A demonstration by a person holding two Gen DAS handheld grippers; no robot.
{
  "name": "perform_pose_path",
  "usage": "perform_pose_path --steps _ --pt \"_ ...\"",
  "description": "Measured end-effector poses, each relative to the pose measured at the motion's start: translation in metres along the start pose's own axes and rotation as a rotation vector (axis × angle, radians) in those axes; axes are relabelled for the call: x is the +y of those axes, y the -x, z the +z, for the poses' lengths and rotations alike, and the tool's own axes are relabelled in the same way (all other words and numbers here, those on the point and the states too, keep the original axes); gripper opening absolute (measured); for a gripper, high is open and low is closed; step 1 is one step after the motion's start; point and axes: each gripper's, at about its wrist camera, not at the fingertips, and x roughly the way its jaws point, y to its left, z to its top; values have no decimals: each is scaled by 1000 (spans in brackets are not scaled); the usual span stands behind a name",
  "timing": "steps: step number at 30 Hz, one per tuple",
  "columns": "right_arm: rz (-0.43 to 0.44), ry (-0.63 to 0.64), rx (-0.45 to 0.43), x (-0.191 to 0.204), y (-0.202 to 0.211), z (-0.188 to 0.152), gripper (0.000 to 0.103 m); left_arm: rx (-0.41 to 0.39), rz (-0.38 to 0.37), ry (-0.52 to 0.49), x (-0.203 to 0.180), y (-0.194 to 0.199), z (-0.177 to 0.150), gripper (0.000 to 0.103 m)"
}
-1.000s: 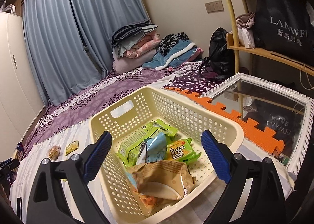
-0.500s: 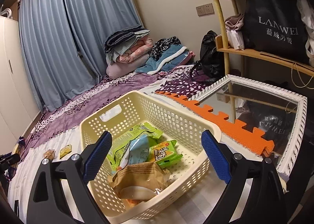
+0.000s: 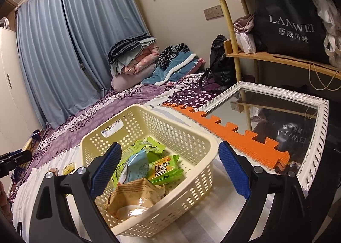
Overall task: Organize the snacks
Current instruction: 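Carry the blue cracker pack in the left gripper and release it into the basket, then move both open grippers back over the remaining snacks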
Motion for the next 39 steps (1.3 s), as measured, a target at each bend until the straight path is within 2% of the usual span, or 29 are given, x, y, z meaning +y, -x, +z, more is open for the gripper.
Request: perform_pose_path --steps 9,18,19,20,22,27,33,35,39 --pt "-11 -46 -1 -20 1 -1 92 11 -68 -52 -37 -39 29 45" --pt "-27 -56 -6 -29 1 1 92 17 -134 -38 -56 -80 49 45" --pt "-29 -56 -5 -29 1 1 92 13 -138 -42 -58 -83 51 51" --pt "-32 -57 -3 -30 0 1 92 9 -140 -44 -60 -86 53 68" --pt "-34 -56 -1 -29 0 0 92 -8 -131 -45 -61 -87 53 83" --pt "-32 -51 7 -24 -4 0 92 -4 -120 -58 -54 -86 47 83" --pt "-11 -21 10 -7 -5 0 92 2 -89 4 -28 -80 41 83" --pt "-7 -13 9 -3 -5 0 92 -6 -77 19 -21 -75 40 88" --pt "-4 -3 5 4 -2 2 92 -23 -66 39 -9 -65 38 89"
